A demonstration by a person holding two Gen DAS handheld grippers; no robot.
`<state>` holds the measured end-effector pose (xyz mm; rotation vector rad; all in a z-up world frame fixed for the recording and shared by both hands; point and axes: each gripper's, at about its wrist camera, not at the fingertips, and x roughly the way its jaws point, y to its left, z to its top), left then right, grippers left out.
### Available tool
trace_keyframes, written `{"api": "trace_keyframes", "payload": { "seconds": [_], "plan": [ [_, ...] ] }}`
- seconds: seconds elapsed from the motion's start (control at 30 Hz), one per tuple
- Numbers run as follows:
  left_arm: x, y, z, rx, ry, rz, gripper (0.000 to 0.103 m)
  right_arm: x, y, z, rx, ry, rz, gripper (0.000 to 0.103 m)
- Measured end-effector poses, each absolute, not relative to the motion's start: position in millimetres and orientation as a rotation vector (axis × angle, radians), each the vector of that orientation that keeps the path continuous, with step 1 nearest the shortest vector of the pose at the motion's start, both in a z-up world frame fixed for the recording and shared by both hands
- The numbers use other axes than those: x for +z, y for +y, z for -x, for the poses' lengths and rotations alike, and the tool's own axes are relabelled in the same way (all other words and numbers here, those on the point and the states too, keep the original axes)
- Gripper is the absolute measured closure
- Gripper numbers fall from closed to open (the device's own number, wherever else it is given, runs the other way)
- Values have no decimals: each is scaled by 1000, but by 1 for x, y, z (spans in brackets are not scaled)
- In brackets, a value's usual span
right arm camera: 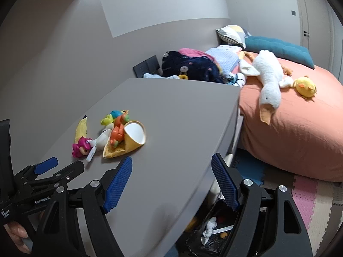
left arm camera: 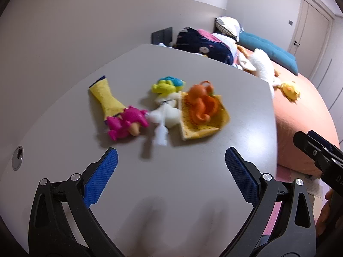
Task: Collect trash
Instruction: 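Move the left tool to the pink dinosaur while the right tool approaches the orange toy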
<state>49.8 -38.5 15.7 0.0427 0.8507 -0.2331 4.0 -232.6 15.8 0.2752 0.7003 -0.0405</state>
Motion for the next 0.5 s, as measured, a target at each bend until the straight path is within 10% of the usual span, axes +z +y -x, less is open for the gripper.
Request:
{"api": "trace_keyframes", "payload": {
  "seconds": [0.5],
  "plan": [
    [-1, -3, -100, -152, 884, 1, 12, 15, -198, -55, 28, 714, -228, 26]
  ]
}}
